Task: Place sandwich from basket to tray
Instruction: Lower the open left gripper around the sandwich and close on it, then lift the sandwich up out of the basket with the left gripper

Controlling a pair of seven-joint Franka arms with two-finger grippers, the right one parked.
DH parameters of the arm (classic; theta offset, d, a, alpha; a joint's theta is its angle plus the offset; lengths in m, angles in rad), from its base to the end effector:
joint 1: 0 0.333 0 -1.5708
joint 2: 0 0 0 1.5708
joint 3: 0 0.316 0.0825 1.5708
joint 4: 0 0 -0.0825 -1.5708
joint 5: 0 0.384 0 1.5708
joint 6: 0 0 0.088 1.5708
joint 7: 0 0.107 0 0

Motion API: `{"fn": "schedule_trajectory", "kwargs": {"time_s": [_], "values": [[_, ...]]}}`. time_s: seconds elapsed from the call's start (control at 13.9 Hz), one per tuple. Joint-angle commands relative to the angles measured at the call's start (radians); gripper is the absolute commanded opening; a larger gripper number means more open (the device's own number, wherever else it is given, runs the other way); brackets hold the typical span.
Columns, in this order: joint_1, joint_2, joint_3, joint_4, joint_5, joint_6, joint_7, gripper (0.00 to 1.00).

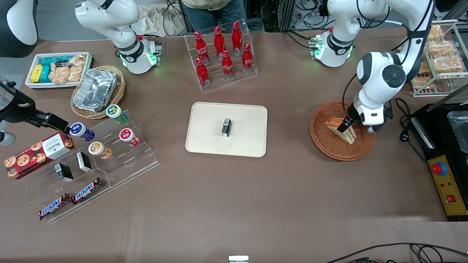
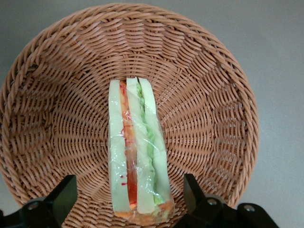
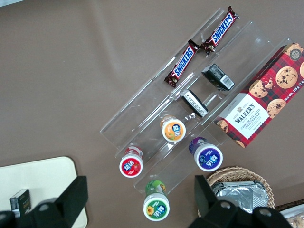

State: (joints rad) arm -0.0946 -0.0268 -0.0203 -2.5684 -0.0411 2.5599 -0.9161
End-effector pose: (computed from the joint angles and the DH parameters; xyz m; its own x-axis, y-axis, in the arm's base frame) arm 0.4460 -0.0508 0.2754 0.6710 0.7414 -0.0071 0.7413 -0.6706 0.0280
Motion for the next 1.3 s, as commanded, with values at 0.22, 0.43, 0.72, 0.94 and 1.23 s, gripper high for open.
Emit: {"fn": "schedule_trajectory", "kwargs": {"time_s": [0.22,0.43,0.72,0.94,1.23], "values": [[-0.005,0.03,0.0,0.002,-0.002,0.039,-0.018,0.99],[-0.005,0.041,0.0,0.0,-0.003,0.048,-0.018,0.95],[-0.007,0.044,0.0,0.0,-0.002,0.062,-0.032,0.65],[-0.008,0.047,0.0,0.0,0.0,0.066,-0.032,0.15],[-0.008,0.006,-0.001,0.004,0.009,0.049,-0.023,0.0]]}}
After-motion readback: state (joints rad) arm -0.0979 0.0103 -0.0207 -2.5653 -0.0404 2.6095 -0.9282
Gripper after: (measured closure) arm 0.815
